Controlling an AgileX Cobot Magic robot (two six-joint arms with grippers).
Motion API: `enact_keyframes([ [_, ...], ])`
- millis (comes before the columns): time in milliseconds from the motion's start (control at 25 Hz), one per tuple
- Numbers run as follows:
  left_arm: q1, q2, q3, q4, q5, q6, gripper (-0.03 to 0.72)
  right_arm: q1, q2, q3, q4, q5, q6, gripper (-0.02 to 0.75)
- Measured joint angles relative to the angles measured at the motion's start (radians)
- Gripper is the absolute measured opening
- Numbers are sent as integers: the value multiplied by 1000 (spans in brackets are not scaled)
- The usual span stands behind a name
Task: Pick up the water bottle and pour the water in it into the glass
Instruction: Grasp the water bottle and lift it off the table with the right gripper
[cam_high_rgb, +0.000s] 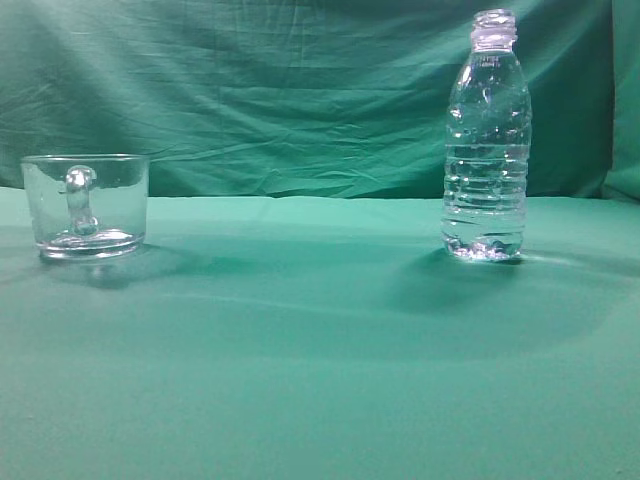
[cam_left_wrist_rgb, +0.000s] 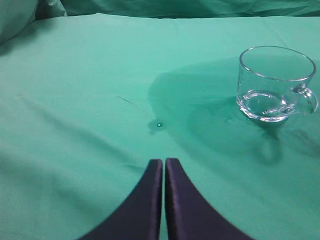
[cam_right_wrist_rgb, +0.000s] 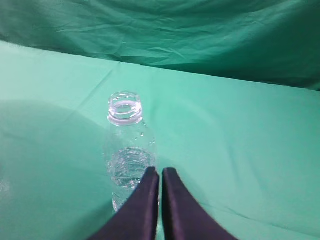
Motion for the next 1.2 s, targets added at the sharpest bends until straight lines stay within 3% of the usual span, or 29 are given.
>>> enact_keyframes([
  [120,0,0,0,0,0,0,0,24,119,-2,0,-106,-11,0],
  [280,0,0,0,0,0,0,0,25,269,-4,0,-228,-1,225],
  [440,0,0,0,0,0,0,0,25,387,-8,0,-355,68,554],
  [560,0,0,0,0,0,0,0,25,474,-8,-22,-429,105,661],
  [880,0,0,0,0,0,0,0,25,759,-48,-99,-718,149,645],
  [1200,0,0,0,0,0,0,0,25,1009,-209,-114,-819,154,645],
])
